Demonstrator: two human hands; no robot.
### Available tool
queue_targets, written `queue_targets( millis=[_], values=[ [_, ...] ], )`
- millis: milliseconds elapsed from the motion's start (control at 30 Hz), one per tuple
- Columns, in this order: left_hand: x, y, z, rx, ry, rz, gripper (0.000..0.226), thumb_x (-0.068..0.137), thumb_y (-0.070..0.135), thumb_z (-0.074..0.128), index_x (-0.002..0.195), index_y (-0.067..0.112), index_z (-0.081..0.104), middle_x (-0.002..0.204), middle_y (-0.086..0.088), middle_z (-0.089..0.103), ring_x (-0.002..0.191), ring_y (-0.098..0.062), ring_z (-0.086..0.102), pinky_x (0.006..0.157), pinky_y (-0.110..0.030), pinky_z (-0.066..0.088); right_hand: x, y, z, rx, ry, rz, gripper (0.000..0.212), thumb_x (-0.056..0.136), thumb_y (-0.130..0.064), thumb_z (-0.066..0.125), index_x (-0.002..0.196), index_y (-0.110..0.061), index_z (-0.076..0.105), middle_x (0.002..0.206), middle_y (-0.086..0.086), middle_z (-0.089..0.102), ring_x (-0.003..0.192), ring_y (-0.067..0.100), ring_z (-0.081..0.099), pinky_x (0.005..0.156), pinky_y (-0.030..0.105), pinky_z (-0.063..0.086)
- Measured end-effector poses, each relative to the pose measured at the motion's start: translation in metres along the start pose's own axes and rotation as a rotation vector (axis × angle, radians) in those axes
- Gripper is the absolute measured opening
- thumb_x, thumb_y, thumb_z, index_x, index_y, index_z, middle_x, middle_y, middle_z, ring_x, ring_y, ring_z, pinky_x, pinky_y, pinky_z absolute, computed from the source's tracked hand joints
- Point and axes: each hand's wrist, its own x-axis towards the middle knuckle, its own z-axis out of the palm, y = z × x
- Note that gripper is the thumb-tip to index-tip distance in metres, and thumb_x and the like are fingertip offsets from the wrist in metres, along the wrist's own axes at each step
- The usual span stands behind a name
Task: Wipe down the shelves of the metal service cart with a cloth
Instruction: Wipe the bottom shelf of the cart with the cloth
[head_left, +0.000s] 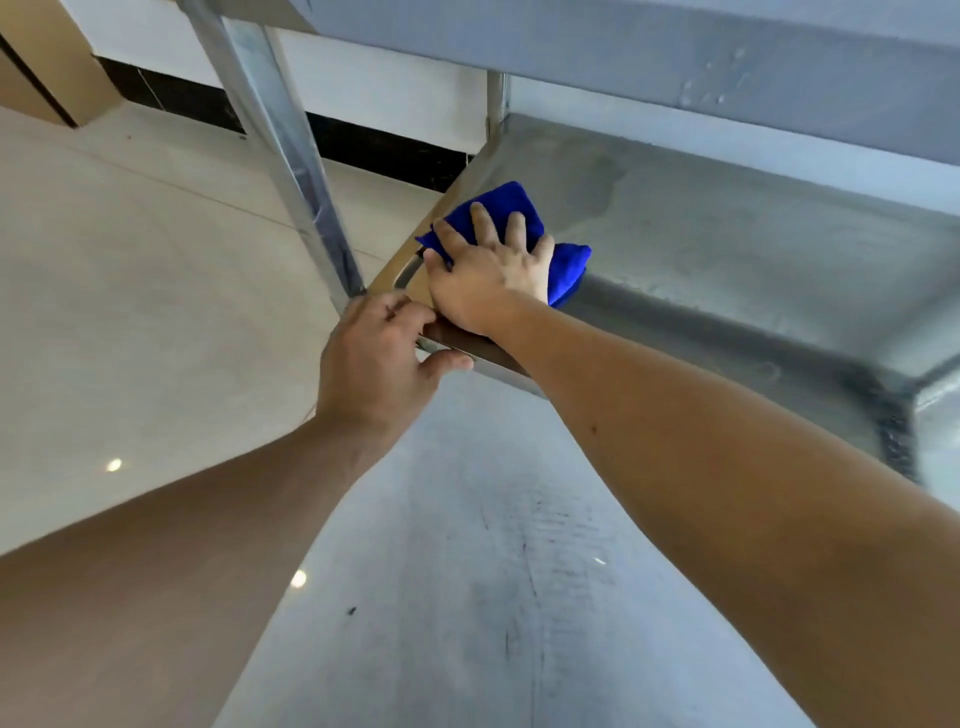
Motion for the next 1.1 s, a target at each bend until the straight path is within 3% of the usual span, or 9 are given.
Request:
queue_targets(
  millis=[100,200,367,733,833,1000,1100],
  values=[
    [-0.01,0.014,-0.002,0.004,0.001,-0.097,0.042,0.074,0.051,0.076,0.101,0.021,0.067,0.109,0.003,0.063,0.102,-0.021,0.054,0.073,-0.03,0.044,-0.026,0.019,-0.003,-0.005,-0.025,-0.037,0.06,0.095,-0.065,0.018,0.151,-0.047,0.025,0.167,-0.005,0.014,0.148,0.034,0.01,0.112,0.062,0.006],
    [-0.018,0.035,-0.006,-0.01,-0.072,-0.214,0.038,0.085,0.039,0.07,0.115,0.017,0.064,0.12,-0.001,0.062,0.112,-0.026,0.053,0.087,-0.036,0.049,-0.055,0.042,-0.008,0.009,-0.077,-0.018,0.061,0.094,-0.072,0.018,0.151,-0.051,0.021,0.167,-0.009,0.01,0.151,0.035,0.002,0.114,0.066,-0.002],
    [-0.034,0.077,-0.025,-0.062,-0.236,-0.244,0.046,0.091,0.023,0.064,0.135,0.015,0.056,0.143,-0.007,0.052,0.131,-0.026,0.047,0.104,-0.039,0.044,-0.1,0.085,-0.027,-0.032,-0.1,0.071,0.05,0.1,-0.061,0.024,0.15,-0.052,0.022,0.165,-0.011,0.016,0.147,0.031,0.014,0.11,0.06,0.017],
    [-0.059,0.121,-0.093,-0.123,-0.471,-0.215,0.047,0.091,0.022,0.063,0.137,0.014,0.054,0.14,-0.004,0.055,0.128,-0.023,0.05,0.099,-0.031,0.044,-0.196,0.114,-0.085,0.112,-0.219,0.335,0.048,0.097,-0.024,0.056,0.141,-0.042,0.048,0.147,-0.006,0.039,0.116,0.032,0.036,0.091,0.044,0.038],
    [-0.069,0.121,-0.117,-0.119,-0.535,-0.246,0.047,0.092,0.022,0.061,0.137,0.015,0.053,0.141,-0.003,0.053,0.129,-0.022,0.049,0.1,-0.031,0.043,-0.21,0.098,-0.101,0.206,-0.314,0.383,0.048,0.096,-0.021,0.057,0.139,-0.038,0.052,0.143,-0.007,0.041,0.112,0.03,0.036,0.088,0.045,0.044],
    [-0.067,0.114,-0.163,-0.092,-0.591,-0.26,0.046,0.092,0.023,0.06,0.136,0.015,0.053,0.139,-0.004,0.054,0.126,-0.024,0.05,0.097,-0.032,0.043,-0.224,0.062,-0.129,0.286,-0.451,0.36,0.037,0.094,-0.016,0.053,0.123,-0.038,0.063,0.131,-0.008,0.051,0.102,0.024,0.032,0.083,0.042,0.041],
    [-0.053,0.114,-0.195,-0.062,-0.622,-0.246,0.046,0.092,0.023,0.06,0.136,0.015,0.053,0.138,-0.005,0.054,0.125,-0.025,0.05,0.097,-0.033,0.044,-0.231,0.038,-0.154,0.267,-0.473,0.346,0.038,0.096,-0.019,0.054,0.128,-0.039,0.06,0.131,-0.009,0.053,0.105,0.023,0.034,0.082,0.04,0.04]
  ],
)
